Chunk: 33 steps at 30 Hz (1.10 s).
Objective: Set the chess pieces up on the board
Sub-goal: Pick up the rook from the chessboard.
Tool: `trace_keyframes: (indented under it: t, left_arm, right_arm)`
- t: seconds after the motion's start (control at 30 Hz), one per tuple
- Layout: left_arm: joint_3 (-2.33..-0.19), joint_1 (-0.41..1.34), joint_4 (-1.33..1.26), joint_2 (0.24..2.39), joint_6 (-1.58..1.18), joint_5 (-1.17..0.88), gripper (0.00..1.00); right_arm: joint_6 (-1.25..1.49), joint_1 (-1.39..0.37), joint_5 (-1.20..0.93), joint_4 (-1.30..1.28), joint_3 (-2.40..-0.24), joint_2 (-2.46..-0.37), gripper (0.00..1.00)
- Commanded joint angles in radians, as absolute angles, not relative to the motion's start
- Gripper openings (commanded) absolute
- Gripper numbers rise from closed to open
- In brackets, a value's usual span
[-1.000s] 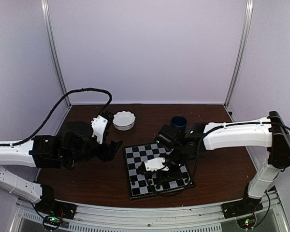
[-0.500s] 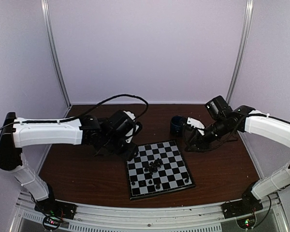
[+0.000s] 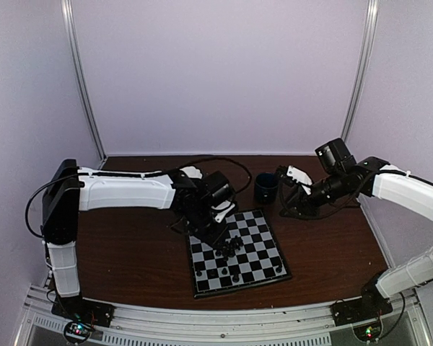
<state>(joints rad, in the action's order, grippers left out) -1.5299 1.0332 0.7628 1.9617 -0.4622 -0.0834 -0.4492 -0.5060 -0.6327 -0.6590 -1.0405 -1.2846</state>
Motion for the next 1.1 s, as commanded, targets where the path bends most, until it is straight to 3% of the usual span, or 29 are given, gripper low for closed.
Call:
trace_keyframes:
  t: [0.0, 0.33, 1.07]
  left_arm:
    - [-1.574, 1.026, 0.824, 1.987, -0.451, -0.118, 0.31]
    - [-1.58, 1.022, 0.845, 2.023, -0.457, -0.112, 0.33]
    - [-1.628, 1.017, 0.844, 2.089, -0.441, -0.125, 0.22]
  right_arm:
    - [-0.464, -0.5, -0.638, -0.64, -1.026, -1.269, 0.39]
    - [-0.468, -0.5, -0.64, -0.64, -1.026, -1.274, 0.39]
    - [-0.471, -0.5, -0.64, -0.637, -1.022, -1.275, 0.39]
